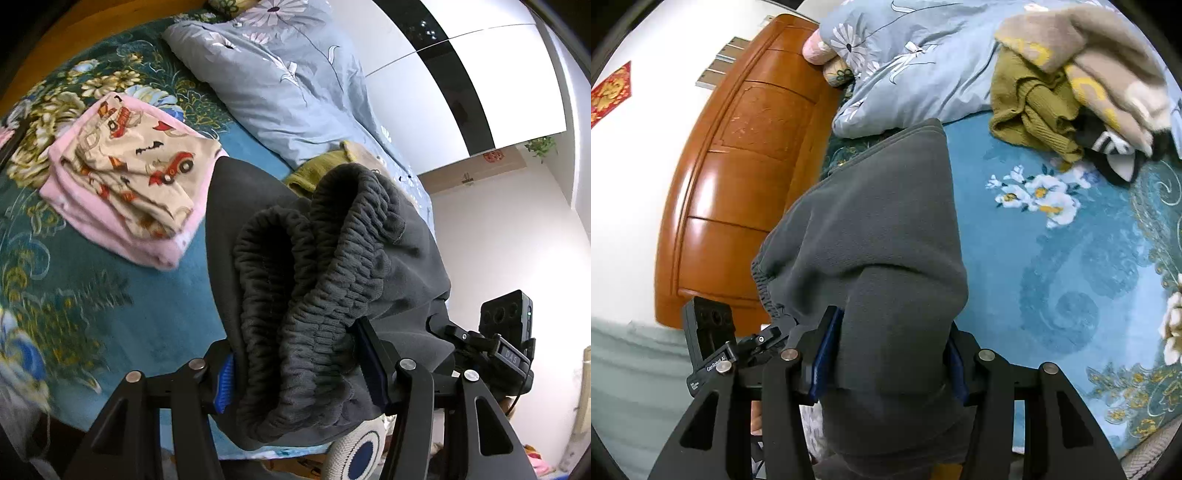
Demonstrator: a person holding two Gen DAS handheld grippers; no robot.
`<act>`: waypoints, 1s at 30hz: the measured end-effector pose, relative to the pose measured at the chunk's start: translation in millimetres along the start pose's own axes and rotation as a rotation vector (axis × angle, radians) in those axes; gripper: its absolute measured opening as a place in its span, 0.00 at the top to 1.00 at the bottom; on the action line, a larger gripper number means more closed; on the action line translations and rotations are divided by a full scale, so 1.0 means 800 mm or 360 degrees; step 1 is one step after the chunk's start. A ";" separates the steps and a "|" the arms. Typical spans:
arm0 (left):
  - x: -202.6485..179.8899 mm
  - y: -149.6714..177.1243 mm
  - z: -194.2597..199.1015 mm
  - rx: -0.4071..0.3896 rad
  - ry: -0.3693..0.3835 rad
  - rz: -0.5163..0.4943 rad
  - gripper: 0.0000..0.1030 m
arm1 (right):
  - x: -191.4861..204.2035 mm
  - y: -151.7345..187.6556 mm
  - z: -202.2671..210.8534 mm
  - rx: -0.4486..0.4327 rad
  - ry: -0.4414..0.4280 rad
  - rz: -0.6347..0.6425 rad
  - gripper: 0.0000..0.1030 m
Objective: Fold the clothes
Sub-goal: 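Lift the folded sweatpants with both grippers and carry them over the pink folded garment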
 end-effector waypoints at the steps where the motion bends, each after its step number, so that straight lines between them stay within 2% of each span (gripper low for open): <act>1: 0.011 -0.014 -0.002 0.0021 0.0008 0.0003 0.42 | 0.005 -0.008 -0.015 -0.0008 0.0016 -0.0026 0.49; 10: 0.124 -0.140 -0.007 0.0190 -0.0025 -0.0025 0.42 | 0.041 -0.072 -0.168 -0.0001 0.0082 -0.0242 0.49; 16: 0.193 -0.212 -0.025 0.0299 -0.0067 -0.0037 0.42 | 0.042 -0.111 -0.261 0.0137 0.0176 -0.0324 0.49; 21: 0.218 -0.257 -0.055 0.0354 -0.0078 -0.0071 0.42 | 0.033 -0.145 -0.302 0.0149 0.0219 -0.0381 0.49; 26: 0.234 -0.300 -0.080 0.0341 -0.0116 -0.0091 0.42 | 0.019 -0.171 -0.335 0.0166 0.0244 -0.0429 0.49; 30: 0.249 -0.316 -0.105 0.0365 -0.0141 -0.0078 0.42 | 0.003 -0.186 -0.366 0.0222 0.0291 -0.0438 0.49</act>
Point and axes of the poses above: each gripper's, at about its wrist camera, not at the fingertips, and z roughly against the way its jaws point, x to its left, y to its underside, the point moved 4 cm from there along -z, roughly the way its jaws point, and after that the axes turned 12 degrees about -y, right-handed, at the moved point
